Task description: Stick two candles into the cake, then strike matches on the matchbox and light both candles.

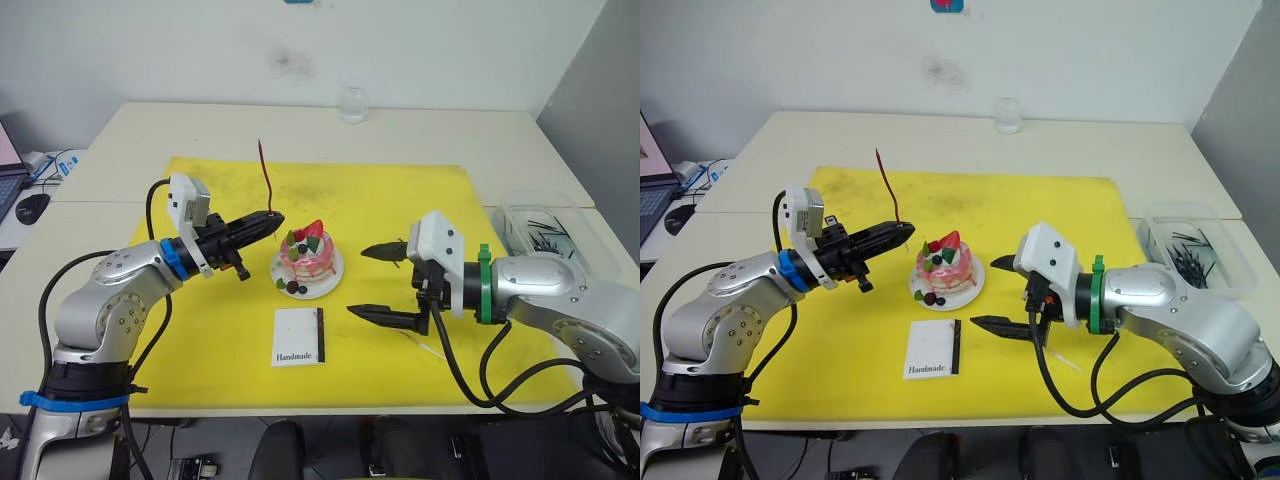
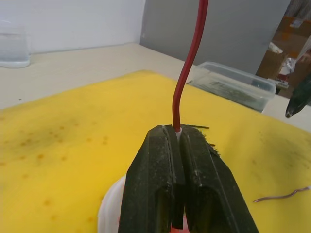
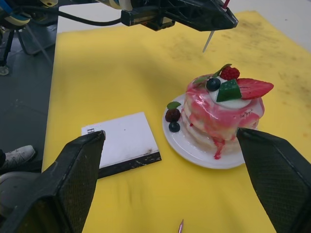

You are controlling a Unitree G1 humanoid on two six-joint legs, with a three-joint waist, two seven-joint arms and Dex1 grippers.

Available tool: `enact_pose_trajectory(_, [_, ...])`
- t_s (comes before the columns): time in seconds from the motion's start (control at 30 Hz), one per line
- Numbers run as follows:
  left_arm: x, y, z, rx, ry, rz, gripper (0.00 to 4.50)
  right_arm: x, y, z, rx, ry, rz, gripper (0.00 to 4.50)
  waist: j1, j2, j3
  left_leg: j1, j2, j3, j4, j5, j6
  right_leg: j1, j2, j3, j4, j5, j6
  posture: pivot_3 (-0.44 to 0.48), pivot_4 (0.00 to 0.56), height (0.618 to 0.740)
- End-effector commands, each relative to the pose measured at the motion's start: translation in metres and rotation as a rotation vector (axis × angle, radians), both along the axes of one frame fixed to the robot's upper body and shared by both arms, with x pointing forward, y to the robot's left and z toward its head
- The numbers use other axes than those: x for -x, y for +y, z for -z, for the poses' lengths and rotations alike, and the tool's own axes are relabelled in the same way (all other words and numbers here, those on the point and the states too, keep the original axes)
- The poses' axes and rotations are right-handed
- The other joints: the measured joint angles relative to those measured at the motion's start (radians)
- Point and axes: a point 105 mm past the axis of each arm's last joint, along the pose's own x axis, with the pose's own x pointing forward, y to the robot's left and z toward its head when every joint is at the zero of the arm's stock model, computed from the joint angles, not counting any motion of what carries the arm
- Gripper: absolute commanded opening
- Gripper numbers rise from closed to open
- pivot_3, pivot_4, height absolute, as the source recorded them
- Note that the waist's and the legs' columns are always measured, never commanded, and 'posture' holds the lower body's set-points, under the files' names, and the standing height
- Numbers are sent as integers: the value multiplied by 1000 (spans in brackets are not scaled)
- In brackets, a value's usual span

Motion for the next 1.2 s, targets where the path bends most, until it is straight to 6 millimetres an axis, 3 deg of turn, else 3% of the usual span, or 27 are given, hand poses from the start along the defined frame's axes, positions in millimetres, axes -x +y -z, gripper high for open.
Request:
enact_pose_trajectory(0.03, [0,-2,1,-28,-40,19,0,5,5,-4,0,-44,-23,4489,0,0,0,0,0,0,0,0,0,0,0,0,0,0,0,0,150,729])
enact_pose_trajectory(0.7, [-6,-15,16,4,-40,18,0,6,7,-2,13,-54,-26,4489,-2,0,0,0,0,0,1,0,0,0,1,0,1,0,0,0,150,729])
enact_pose_trajectory(1.2, [-10,-9,35,-63,-70,-23,0,6,5,0,20,-47,-19,4489,-2,0,0,1,0,-1,3,0,0,2,1,-1,2,0,0,0,150,729])
